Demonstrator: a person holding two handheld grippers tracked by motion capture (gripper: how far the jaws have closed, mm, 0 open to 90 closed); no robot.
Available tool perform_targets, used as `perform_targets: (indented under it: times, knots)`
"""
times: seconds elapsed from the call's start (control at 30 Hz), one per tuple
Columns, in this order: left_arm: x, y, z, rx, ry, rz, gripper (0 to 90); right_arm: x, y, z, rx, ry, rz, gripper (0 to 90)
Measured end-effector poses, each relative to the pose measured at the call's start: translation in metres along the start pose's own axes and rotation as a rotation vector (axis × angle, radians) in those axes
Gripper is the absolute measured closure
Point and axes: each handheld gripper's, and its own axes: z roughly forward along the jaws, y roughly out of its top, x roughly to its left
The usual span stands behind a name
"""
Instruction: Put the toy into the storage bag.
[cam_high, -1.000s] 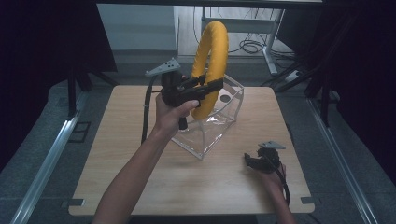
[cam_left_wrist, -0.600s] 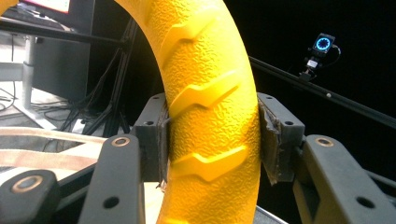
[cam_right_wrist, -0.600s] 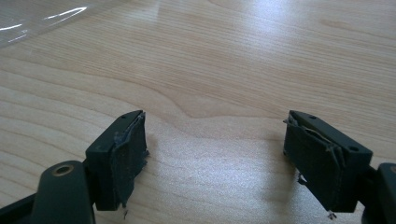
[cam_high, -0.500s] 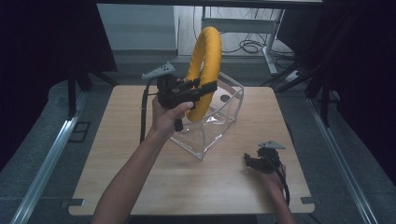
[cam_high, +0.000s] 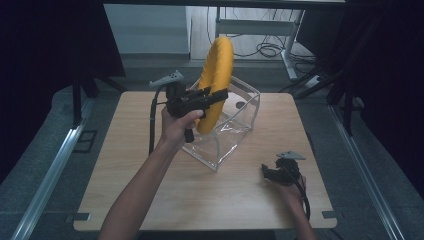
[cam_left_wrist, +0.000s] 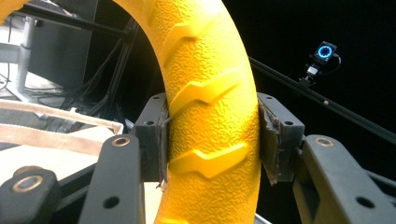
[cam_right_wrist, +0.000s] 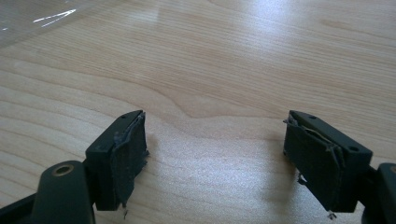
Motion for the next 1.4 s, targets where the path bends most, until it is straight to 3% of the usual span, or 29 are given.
perform_targets:
  times: [0.53,0.9,1.4]
  knots:
    - [0.022,-0.017,0.005,0.021,0.025,-0.075,51.1,0.0,0.0,0.0,0.0,0.002,-0.001,21.3]
    - [0.03,-0.03,0.012,0.054,0.05,-0.073,51.1,0.0,0.0,0.0,0.003,0.001,0.002,21.3]
    - [0.055,-0.054,0.006,0.092,0.083,-0.183,51.0,0.0,0.0,0.0,0.002,0.001,0.002,21.3]
